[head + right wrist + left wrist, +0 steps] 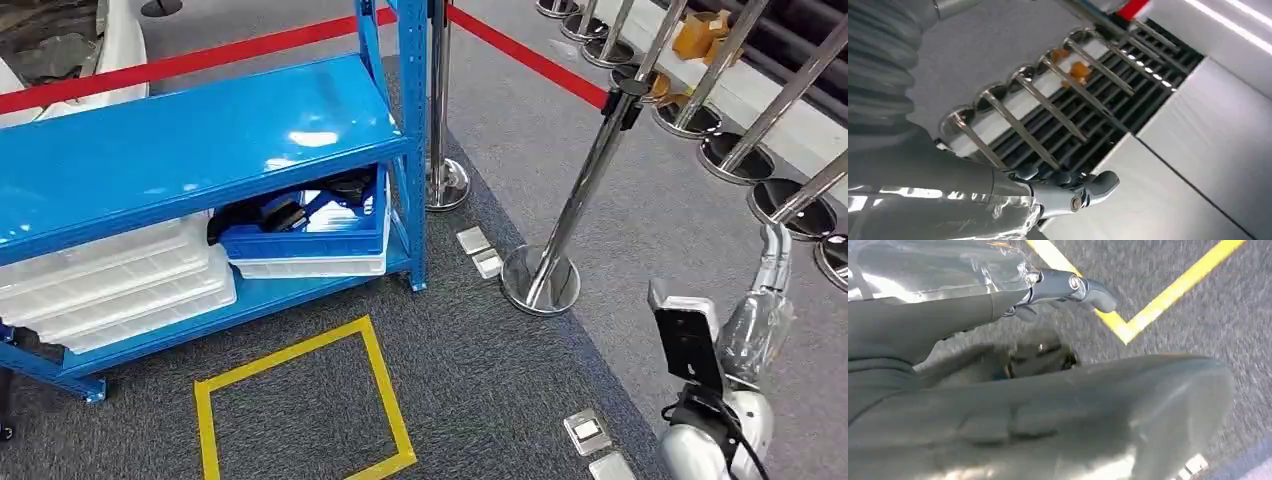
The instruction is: Take the parts from the cabinet and place them on the table.
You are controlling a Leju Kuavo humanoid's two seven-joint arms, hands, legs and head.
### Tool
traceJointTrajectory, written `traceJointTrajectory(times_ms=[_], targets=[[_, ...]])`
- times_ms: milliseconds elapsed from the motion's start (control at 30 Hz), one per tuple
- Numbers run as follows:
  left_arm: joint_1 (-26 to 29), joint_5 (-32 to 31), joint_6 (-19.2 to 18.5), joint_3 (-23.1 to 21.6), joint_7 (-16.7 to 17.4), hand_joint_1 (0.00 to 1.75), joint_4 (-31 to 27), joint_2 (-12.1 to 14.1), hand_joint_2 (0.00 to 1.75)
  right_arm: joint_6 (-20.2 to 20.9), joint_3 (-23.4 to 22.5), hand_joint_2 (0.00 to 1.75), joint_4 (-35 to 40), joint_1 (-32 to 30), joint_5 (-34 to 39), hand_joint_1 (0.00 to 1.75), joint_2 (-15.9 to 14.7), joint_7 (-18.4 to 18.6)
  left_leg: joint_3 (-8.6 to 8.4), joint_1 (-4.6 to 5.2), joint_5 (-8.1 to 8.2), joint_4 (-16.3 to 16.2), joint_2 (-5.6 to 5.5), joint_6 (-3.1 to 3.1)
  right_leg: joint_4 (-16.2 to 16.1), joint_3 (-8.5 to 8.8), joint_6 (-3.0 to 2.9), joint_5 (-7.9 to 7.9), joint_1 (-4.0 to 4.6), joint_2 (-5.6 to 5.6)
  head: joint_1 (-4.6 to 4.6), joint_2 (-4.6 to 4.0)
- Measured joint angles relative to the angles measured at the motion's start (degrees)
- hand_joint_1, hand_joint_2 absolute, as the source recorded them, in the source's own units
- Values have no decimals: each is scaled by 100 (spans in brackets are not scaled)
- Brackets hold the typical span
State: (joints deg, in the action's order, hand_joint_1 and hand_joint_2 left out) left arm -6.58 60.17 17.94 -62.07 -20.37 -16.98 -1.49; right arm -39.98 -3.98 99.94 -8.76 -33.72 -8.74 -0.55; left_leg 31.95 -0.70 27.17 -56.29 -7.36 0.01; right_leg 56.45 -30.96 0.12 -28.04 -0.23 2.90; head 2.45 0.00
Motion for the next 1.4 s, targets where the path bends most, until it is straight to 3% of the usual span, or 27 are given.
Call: traceJointTrajectory(times_ms=[33, 67, 133, 200, 233, 300, 333, 367, 400, 533, 567, 600, 633, 700, 733, 800, 867, 900, 1033, 1067, 1100, 1133, 1233, 1267, 1333, 1367, 1400], targets=[[0, 4, 11, 0, 7, 0, 0, 4, 0, 2, -125, 175, -206, 4, 118, 0, 81, -151, -13, 54, 12, -12, -31, -32, -95, 38, -35, 42, -80, -85, 4, 0], [8, 30, 17, 0, 13, 0, 0, 4, 0, 2, -296, 175, -459, 20, 240, 0, 183, -329, -3, 63, 88, -123, 229, -48, -134, 76, -46, 62, -88, -170, 25, 0], [-13, 46, 26, 0, 22, 0, 0, 4, 0, 2, -579, 175, -1019, 21, 380, 0, 365, -634, 351, 46, 510, -823, 585, -131, -148, 98, -92, 46, -99, -316, -147, 0], [-7, 52, 48, 0, 22, 0, 0, 4, 0, 2, -830, 175, -1581, 28, 426, 0, 518, -894, 799, 16, 841, -1682, 650, -182, -144, 101, -106, 16, -102, -474, -179, 0], [6, 55, 50, 0, 24, 0, 0, 4, 0, 2, -953, 175, -1812, 41, 426, 0, 603, -977, 873, 0, 821, -1814, 658, -198, -144, 109, -97, 6, -107, -536, -195, 0], [19, 55, 50, 0, 28, 0, 0, 4, 0, 0, -1133, 175, -2221, 78, 426, 0, 734, -1033, 618, -19, 456, -1308, 697, -217, -142, 155, -68, -31, -123, -659, -221, 0], [18, 57, 50, 0, 28, 0, 0, 4, 0, 0, -1213, 175, -2391, 102, 423, 0, 789, -1046, 313, -21, 167, -719, 774, -215, -141, 200, -47, -61, -131, -724, -234, 0], [13, 57, 50, 0, 28, 0, 0, 4, 0, 2, -1296, 175, -2553, 120, 423, 0, 850, -1051, 21, -16, -57, -172, 989, -200, -135, 247, -11, -97, -131, -779, -257, 0], [-2, 57, 50, 0, 28, 0, 0, 4, 0, 0, -1357, 175, -2666, 131, 417, 0, 876, -1053, -36, 28, -2, 11, 1185, -162, -104, 266, 37, -147, -78, -820, -297, 0], [-2, 59, 50, 0, 31, 0, -2, 4, 0, 0, -1588, 175, -3210, 286, 495, 0, 1016, -900, -9, 39, 0, 5, 930, -7, -150, 360, 152, -183, -87, -976, -240, 0], [5, 59, 52, 0, 31, 0, -2, 4, 0, 0, -1606, 175, -3356, 292, 587, 0, 1031, -871, -43, 1, -29, 44, 882, 42, -85, 371, 204, -263, -126, -775, -221, 0], [-10, 61, 57, 0, 39, 0, -2, 4, 0, 0, -1619, 175, -3525, 321, 693, 0, 1049, -902, -45, 1, -27, 51, 838, 70, 160, 259, 204, -439, -128, -519, -192, 0], [-27, 59, 57, 0, 44, 0, -2, 4, 0, 0, -1662, 175, -3757, 355, 829, 0, 1051, -974, -42, 2, -29, 51, 794, 96, 584, 45, 201, -673, -132, -410, -166, 0], [-39, 55, 52, -2, 66, 0, -2, 2, 0, 0, -1781, 175, -4256, 367, 1102, 0, 1062, -1191, -40, 19, -20, 50, 659, 119, 1544, -460, 206, -1041, -116, -337, -89, 0], [-31, 55, 52, -2, 79, 0, -2, 4, 0, 0, -1831, 175, -4540, 376, 1232, 0, 1075, -1339, -46, 29, -18, 49, 582, 123, 1777, -618, 198, -1036, -116, -326, -48, 0], [-23, 55, 50, -4, 107, 0, -2, 4, 0, 0, -1910, 175, -5047, 456, 1418, 0, 1090, -1514, -70, 40, -12, 47, 432, 119, 1338, -512, 153, -608, -113, -304, -13, 0], [-39, 55, 50, -7, 122, 0, -2, 4, 0, 7, -1962, 175, -5523, 579, 1571, 0, 1095, -1531, -104, 40, 2, 46, 297, 97, 334, -109, 84, -51, -110, -120, 26, 0], [-44, 55, 50, -9, 131, 0, -4, 0, 0, 22, -1997, 175, -5775, 635, 1639, 0, 1095, -1525, -92, 39, 15, 38, 262, 74, 27, -1, 48, -24, -107, 203, 48, 0], [-31, 55, 31, -24, 177, 0, -4, 2, 0, 155, -2036, 175, -6637, 889, 1757, 0, 1130, -1475, -65, 10, 9, 60, 66, -89, -25, 32, -4, -12, -62, -17, 29, 0], [-27, 55, 31, -31, 184, 0, -4, 4, 0, 181, -2036, 175, -6778, 955, 1757, 0, 1158, -1470, -75, 23, 51, -4, 185, -105, -95, 59, -37, 26, -109, -81, 26, 0], [-29, 55, 31, -35, 192, 0, -4, 4, 0, 192, -2036, 175, -6928, 995, 1752, 0, 1169, -1470, -5, 43, 188, -193, 495, -138, -111, 84, -66, 25, -108, -149, -42, 0], [-50, 55, 31, -37, 195, 0, -4, 4, 0, 192, -2039, 175, -7068, 1012, 1750, 0, 1178, -1470, 175, 34, 409, -559, 596, -158, -110, 97, -98, 11, -103, -228, -127, 0], [-51, 52, 31, -42, 216, 0, -9, 4, 0, 271, -2039, 175, -7451, 1037, 1739, 0, 1189, -1451, 798, -1, 871, -1789, 648, -206, -103, 118, -131, -32, -86, -470, -195, 0], [-35, 52, 33, -44, 230, 0, -9, 4, 0, 317, -2039, 175, -7562, 1068, 1726, 0, 1191, -1435, 810, -14, 786, -1787, 655, -211, -100, 130, -123, -47, -89, -529, -203, 0], [-34, 46, 37, -44, 245, 0, -9, 4, 0, 387, -2039, 175, -7739, 1141, 1711, 0, 1213, -1409, 432, -33, 314, -1021, 725, -214, -95, 185, -88, -88, -104, -633, -234, 0], [-41, 44, 46, -44, 247, 0, -9, 9, 0, 400, -2039, 175, -7818, 1168, 1709, 0, 1224, -1400, 152, -36, 59, -468, 833, -208, -87, 226, -60, -120, -113, -681, -249, 0], [-48, 42, 48, -44, 251, 0, -13, 9, 0, 409, -2039, 175, -7887, 1185, 1709, 0, 1221, -1394, -19, -31, -5, -50, 1129, -196, -84, 253, -18, -150, -93, -715, -286, 0]])
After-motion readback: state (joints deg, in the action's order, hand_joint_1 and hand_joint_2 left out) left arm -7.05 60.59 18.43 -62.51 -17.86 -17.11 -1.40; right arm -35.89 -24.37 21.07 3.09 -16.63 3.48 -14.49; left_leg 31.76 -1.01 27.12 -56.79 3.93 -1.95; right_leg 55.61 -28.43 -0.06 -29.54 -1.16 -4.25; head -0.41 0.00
